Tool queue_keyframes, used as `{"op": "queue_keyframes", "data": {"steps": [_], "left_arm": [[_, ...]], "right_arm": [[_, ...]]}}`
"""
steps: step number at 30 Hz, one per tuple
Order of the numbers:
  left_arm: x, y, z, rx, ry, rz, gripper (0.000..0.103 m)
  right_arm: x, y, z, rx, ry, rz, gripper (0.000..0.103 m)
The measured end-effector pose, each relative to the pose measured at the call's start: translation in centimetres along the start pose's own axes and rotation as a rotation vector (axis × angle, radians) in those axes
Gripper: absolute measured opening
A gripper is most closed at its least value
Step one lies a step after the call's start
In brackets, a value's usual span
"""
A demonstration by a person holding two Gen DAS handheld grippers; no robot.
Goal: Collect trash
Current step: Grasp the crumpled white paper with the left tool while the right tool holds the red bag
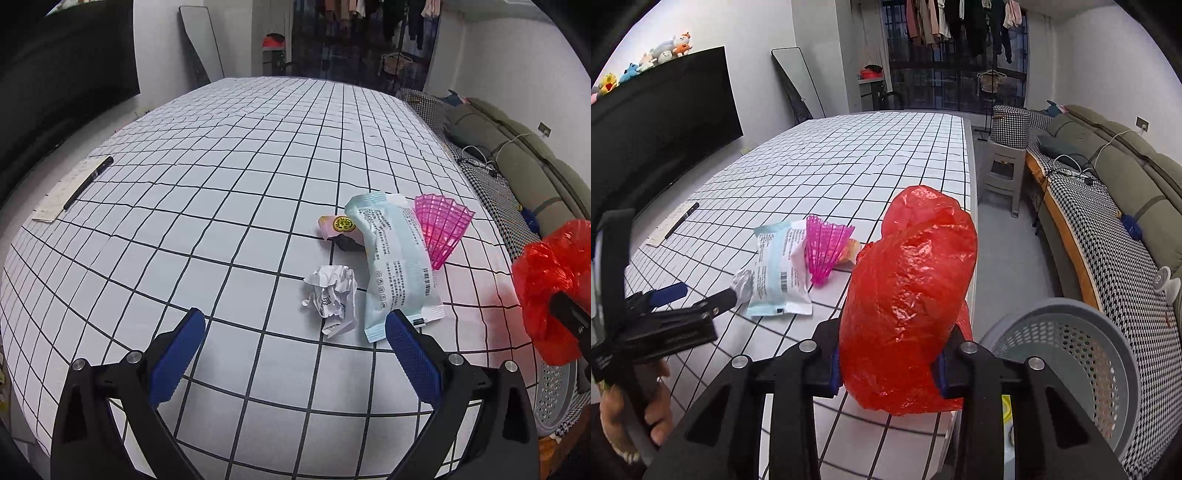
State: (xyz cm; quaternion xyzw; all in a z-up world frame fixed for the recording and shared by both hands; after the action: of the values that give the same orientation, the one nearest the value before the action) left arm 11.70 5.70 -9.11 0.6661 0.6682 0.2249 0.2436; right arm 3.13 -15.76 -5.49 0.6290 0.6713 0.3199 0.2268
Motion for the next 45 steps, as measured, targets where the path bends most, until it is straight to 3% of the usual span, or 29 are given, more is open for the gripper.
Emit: {"op": "queue_keyframes", "data": {"steps": [18, 21, 25, 29, 31, 34, 45], "left_arm": [[1.1, 1.4, 2.8, 0.016, 0.033, -0.01, 0.094], [0.8, 1.8, 3.0, 0.012, 0.022, -0.005, 0.086], [0.4, 1.8, 3.6, 0.033, 0.004, 0.002, 0.062], [0.3, 1.4, 4.0, 0.052, -0.014, -0.001, 0.049], [0.3, 1.4, 3.9, 0.054, -0.032, -0.002, 0.035], [0.5, 1.4, 3.9, 0.054, -0.029, 0.0, 0.03], [1.4, 0.8, 2.8, 0.059, -0.025, -0.004, 0.03]], "right_arm": [[-0.2, -1.2, 0.2, 0.026, -0.002, 0.019, 0.035], [-0.2, -1.3, 0.4, 0.031, -0.001, 0.019, 0.035], [-0.2, -1.2, 0.5, 0.035, -0.001, 0.02, 0.035], [-0.2, -1.2, 0.5, 0.035, -0.001, 0.02, 0.035], [-0.3, -1.2, 0.4, 0.036, 0.0, 0.02, 0.035], [-0.3, -1.2, 0.3, 0.036, 0.002, 0.021, 0.035], [-0.2, -1.1, 0.1, 0.03, 0.004, 0.021, 0.035]]}}
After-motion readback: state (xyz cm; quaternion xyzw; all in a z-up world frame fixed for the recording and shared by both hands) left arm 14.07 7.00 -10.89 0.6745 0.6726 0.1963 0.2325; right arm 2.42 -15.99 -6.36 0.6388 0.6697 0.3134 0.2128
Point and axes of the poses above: each gripper's, at about its wrist camera, not at the fingertips, and z roughly the way its jaws point, x to its left, y to its top, the point moved 7 cm from there along z, roughly the way its jaws point, and after that the axes turned 2 degrees about y, right-handed, at the moved point
